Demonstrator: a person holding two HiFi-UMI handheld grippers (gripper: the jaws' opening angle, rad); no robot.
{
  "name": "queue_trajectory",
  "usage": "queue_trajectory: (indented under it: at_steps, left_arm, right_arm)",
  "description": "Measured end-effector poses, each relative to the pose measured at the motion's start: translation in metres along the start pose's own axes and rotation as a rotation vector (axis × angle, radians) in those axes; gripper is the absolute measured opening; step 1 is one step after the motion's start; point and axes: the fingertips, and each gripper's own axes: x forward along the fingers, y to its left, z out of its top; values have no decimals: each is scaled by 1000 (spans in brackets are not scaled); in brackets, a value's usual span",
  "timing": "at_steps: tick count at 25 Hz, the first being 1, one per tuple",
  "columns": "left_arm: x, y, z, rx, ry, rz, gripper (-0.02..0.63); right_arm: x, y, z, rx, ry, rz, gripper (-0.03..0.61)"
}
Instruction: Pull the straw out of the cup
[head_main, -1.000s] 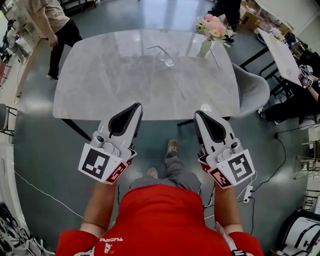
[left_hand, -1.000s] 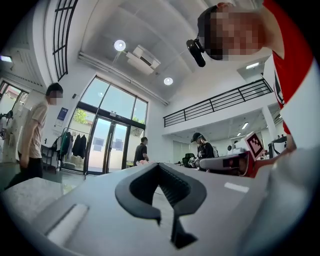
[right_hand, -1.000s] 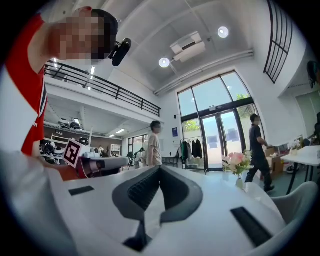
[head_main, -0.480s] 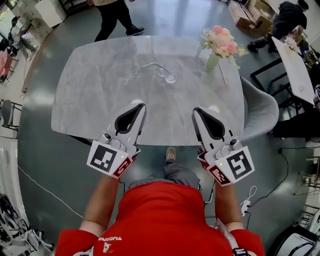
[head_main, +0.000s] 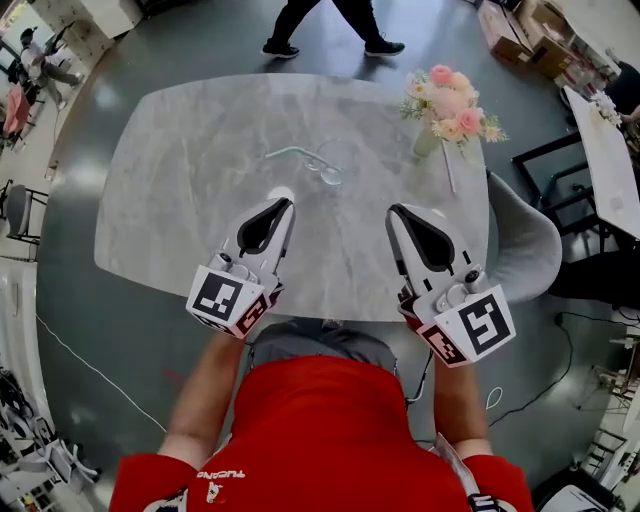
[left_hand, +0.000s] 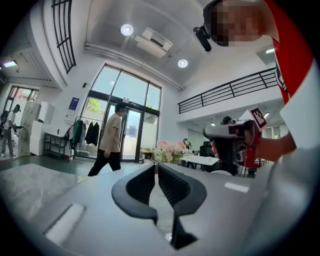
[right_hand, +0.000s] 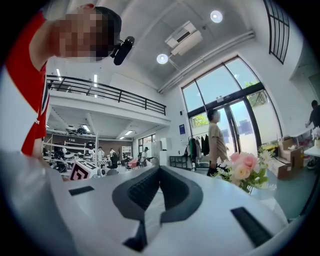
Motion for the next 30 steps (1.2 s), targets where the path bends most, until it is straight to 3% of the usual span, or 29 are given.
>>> queue_trajectory:
  at_steps: [7, 10, 17, 23, 30]
  left_arm:
    - [31, 18, -21, -4, 62, -27, 9]
    - [42, 27, -36, -15, 104, -40, 40]
    - [75, 51, -85, -139, 202, -32, 138]
    - [108, 76, -117, -247, 228, 14, 204]
    - [135, 88, -123, -251, 212, 8, 204]
  right_arm:
    - [19, -20, -3, 13, 4, -32, 0]
    - [26, -24, -5, 22, 3, -50, 0]
    - [35, -28, -9, 21, 18, -82, 0]
    - [28, -39, -17, 17, 57, -131, 0]
    - [18, -58, -27, 30, 89, -193, 0]
